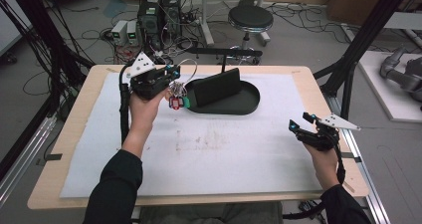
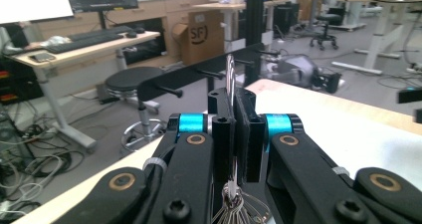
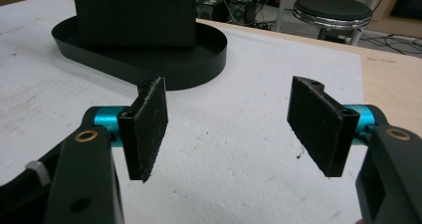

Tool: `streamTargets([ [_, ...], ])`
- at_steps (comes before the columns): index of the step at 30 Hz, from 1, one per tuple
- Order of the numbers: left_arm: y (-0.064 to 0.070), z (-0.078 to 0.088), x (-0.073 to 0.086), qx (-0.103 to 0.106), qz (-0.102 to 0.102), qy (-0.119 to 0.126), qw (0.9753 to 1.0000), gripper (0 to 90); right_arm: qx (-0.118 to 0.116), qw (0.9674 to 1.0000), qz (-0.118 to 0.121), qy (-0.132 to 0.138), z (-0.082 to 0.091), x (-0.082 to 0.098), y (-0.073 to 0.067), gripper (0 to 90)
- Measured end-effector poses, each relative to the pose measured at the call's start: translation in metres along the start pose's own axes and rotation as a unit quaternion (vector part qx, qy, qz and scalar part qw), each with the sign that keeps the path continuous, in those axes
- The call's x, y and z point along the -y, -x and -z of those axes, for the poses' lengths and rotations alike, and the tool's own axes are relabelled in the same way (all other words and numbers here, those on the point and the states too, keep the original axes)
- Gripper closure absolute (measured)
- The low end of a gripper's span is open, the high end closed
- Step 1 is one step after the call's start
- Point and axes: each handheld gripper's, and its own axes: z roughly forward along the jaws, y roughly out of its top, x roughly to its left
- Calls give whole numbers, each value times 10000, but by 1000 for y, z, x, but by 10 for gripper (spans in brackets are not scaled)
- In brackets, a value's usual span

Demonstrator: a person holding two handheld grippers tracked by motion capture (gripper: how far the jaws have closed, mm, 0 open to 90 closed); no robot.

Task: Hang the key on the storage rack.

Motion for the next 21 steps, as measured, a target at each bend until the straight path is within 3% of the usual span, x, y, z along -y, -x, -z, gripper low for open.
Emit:
streamTargets([
  [11,-17,-15,6,-270,60,-48,9996,865,-17,10000,-15,7,0,0,0,329],
  [21,-24,-38,5,-222,-9,-57,9997,865,-27,10000,-4,10,0,0,1,329],
])
